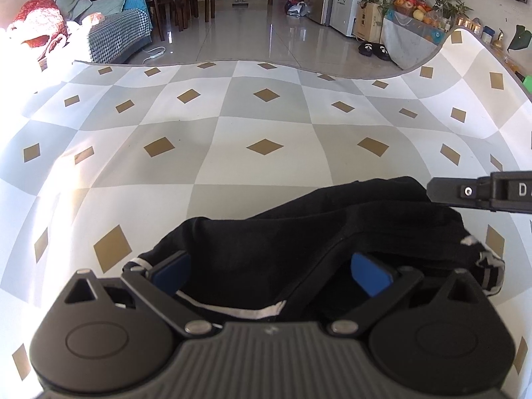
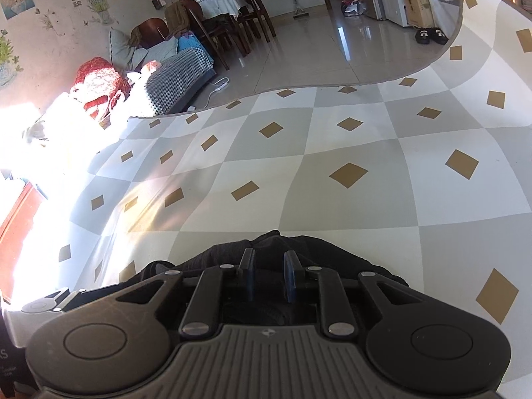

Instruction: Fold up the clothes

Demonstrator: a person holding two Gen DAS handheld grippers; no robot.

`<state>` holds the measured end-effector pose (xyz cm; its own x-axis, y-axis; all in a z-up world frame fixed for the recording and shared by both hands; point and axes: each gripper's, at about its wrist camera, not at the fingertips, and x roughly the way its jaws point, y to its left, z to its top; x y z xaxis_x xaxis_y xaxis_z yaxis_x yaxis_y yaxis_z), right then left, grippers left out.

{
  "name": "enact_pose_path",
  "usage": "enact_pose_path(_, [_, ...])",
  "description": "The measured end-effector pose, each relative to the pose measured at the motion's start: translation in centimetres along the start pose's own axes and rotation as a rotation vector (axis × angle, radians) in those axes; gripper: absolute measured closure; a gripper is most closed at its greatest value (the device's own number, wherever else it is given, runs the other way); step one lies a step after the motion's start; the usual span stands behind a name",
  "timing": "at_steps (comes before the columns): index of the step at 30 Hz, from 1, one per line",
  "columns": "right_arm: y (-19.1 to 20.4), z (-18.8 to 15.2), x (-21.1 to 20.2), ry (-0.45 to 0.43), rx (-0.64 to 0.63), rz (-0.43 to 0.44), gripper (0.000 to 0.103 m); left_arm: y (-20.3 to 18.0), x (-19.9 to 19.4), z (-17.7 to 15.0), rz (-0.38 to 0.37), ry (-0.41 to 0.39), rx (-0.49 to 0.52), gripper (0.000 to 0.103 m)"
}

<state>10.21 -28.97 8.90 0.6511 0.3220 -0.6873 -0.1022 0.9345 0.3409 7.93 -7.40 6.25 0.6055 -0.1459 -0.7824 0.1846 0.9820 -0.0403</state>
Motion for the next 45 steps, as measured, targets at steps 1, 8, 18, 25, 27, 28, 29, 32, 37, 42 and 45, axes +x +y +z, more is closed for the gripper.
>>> enact_pose_path(1, [0.1, 0.1, 0.3, -0.002, 0.004, -0.001, 0.085, -0.1, -0.1, 0.0, -0.003, -0.002, 0.002, 0.000])
enact_pose_path(8, [0.9, 0.5, 1.9, 0.006, 0.021, -0.014, 0.084, -0.7, 0.6, -0.4, -0.030, 0.025, 0.029, 0.000])
enact_pose_path(18, [0.2, 0.2, 0.7, 0.014, 0.016, -0.007, 0.064, 1.2, 3.0, 0.0, 0.033, 0.047, -0.048, 0.000])
enact_pose_path(25, [-1.5, -0.7, -1.2, 0.050, -0.011, -0.014, 0.053, 1.7, 3.2, 0.6, 0.041, 0.036, -0.071, 0.000])
enact_pose_path(27, [-2.0, -1.1, -1.7, 0.064, -0.021, -0.025, 0.052, 1.8, 3.2, 0.7, 0.042, 0.036, -0.074, 0.000])
enact_pose_path(28, [-2.2, -1.3, -1.9, 0.071, -0.026, -0.030, 0.052, 1.9, 3.3, 0.7, 0.044, 0.036, -0.076, 0.000])
enact_pose_path(29, [-2.3, -1.6, -2.0, 0.080, -0.036, -0.030, 0.052, 2.0, 3.3, 0.7, 0.046, 0.035, -0.079, 0.000])
enact_pose_path(32, [-2.5, -2.4, -2.6, 0.104, -0.072, -0.029, 0.051, 2.3, 3.4, 0.8, 0.052, 0.035, -0.094, 0.000])
enact_pose_path(37, [-1.8, -4.1, -2.7, 0.173, -0.197, -0.007, 0.048, 2.7, 3.5, 1.0, 0.056, 0.033, -0.121, 0.000])
enact_pose_path(42, [-1.1, -5.6, -2.0, 0.201, -0.294, -0.026, 0.048, 2.7, 3.4, 1.1, 0.042, 0.037, -0.128, 0.000])
enact_pose_path(45, [-0.7, -5.9, -1.2, 0.199, -0.332, -0.050, 0.048, 2.6, 3.4, 1.1, 0.043, 0.039, -0.120, 0.000])
